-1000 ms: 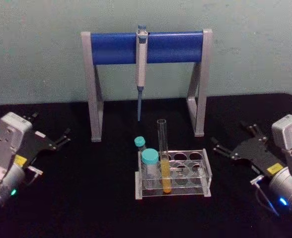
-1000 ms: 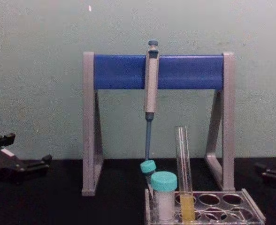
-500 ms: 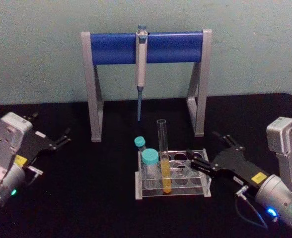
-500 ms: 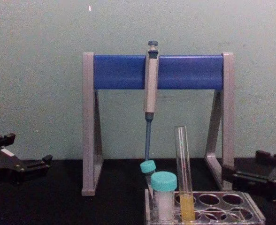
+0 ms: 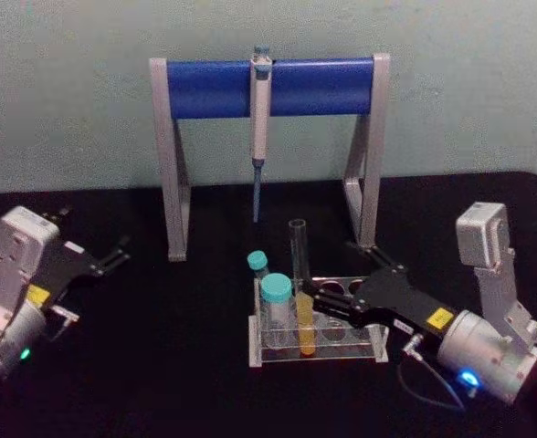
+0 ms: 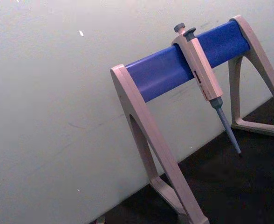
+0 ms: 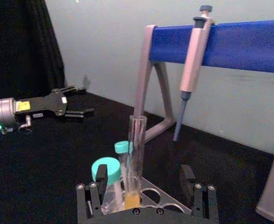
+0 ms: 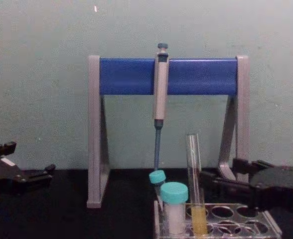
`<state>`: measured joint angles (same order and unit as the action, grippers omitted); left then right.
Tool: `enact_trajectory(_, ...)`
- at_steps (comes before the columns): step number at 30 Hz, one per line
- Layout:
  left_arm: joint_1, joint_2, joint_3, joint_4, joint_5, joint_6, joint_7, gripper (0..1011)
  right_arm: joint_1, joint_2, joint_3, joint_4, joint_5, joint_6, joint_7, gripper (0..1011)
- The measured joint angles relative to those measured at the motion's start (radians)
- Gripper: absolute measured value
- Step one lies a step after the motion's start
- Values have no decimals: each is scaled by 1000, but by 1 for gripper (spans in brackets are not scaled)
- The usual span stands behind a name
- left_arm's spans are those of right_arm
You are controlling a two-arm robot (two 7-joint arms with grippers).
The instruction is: Pick up the test tube from the test tube rack, shake it, then place it back into the test tube rack.
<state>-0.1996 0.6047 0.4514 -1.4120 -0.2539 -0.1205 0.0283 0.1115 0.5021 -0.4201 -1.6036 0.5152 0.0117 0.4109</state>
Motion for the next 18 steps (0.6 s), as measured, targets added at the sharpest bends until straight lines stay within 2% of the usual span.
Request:
enact_trajectory(12, 0, 0, 0, 0, 0, 0, 0, 1001, 100, -62, -29, 108, -7, 21, 76, 1000)
enact_trajectory(18, 0, 0, 0, 0, 0, 0, 0, 1001, 130, -77, -39, 143, -10, 27, 91, 1000)
